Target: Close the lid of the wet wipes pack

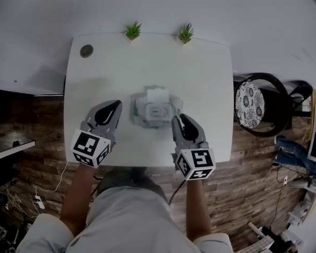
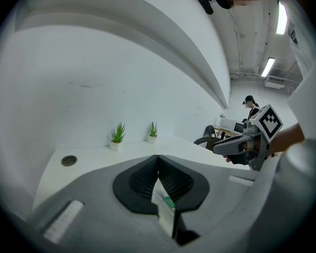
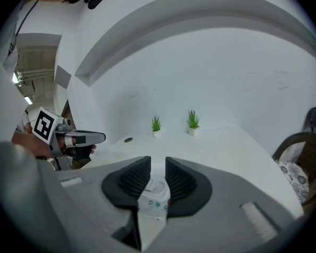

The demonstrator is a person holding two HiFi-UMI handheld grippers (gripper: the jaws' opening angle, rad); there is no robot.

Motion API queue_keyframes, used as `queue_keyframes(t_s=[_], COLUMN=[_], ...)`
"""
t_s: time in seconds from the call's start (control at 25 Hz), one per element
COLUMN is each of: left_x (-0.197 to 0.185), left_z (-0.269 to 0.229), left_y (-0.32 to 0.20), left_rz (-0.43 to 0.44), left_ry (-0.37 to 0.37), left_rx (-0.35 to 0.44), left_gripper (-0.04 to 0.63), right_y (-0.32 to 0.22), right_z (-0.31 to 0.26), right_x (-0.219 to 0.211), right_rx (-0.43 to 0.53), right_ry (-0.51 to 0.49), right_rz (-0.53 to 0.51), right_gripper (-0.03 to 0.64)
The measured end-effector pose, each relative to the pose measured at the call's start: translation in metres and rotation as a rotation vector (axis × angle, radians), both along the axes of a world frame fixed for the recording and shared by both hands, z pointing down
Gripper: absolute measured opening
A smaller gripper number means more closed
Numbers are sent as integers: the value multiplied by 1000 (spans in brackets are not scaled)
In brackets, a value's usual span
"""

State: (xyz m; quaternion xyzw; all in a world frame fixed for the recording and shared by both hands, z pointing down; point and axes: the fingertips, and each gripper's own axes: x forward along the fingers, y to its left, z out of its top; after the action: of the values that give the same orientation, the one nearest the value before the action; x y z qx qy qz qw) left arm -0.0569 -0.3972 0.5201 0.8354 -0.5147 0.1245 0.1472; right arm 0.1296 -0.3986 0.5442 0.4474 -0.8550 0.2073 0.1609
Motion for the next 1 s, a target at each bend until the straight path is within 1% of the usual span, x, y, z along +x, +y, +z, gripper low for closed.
queue_keyframes(t_s=[0.16,0.28,0.44,0.6,0.76,0.88,1.0], left_x=[-3,-5,-5,-1,3,5,4], left_z=[9,14,21,26,33,36,39], left_y=[-6,-11,-17,-19,-19,-19,-19], left_rz=[3,4,11,22,32,38,41], left_ry=[-1,-4,-2,-2,-1,-3,-7], left_rx=[-16,-27,-39,-51,-66,-73,-83], left_gripper=[6,7,6,6,6,6,8], right_y=[-13,-24,-37,-44,-57,-62,-69], right_z=[10,16,24,37,50,62,69], right_x=[-8,-14,-29,-40,-51,-57,-61], right_rx=[-22,-27,-36,-63,-75,-89,-96], right_ry=[15,44,98,190,235,291,325], right_rz=[-44,-100,-226,-361,-456,-533,-585], right_gripper=[92,92,93,93,92,94,94])
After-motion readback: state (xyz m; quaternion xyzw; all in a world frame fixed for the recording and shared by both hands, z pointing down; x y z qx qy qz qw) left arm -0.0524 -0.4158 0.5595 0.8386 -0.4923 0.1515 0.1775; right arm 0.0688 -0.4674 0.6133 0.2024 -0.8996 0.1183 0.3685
